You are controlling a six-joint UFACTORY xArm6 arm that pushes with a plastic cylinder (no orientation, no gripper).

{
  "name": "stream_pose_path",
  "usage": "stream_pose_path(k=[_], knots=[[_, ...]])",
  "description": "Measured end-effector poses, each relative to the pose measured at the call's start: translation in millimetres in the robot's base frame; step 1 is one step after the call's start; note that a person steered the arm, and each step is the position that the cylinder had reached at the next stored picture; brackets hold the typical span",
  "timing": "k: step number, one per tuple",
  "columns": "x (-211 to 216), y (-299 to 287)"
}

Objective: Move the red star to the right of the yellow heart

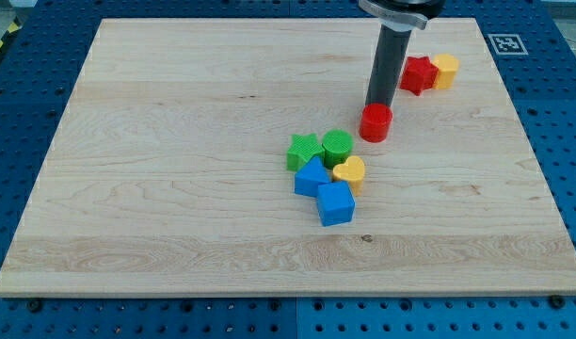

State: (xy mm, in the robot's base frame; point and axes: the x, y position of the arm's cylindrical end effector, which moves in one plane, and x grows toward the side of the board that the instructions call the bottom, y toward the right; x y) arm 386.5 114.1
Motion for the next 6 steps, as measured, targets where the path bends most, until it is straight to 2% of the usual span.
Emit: stream_pose_path(k=[6], knots=[[47,-2]])
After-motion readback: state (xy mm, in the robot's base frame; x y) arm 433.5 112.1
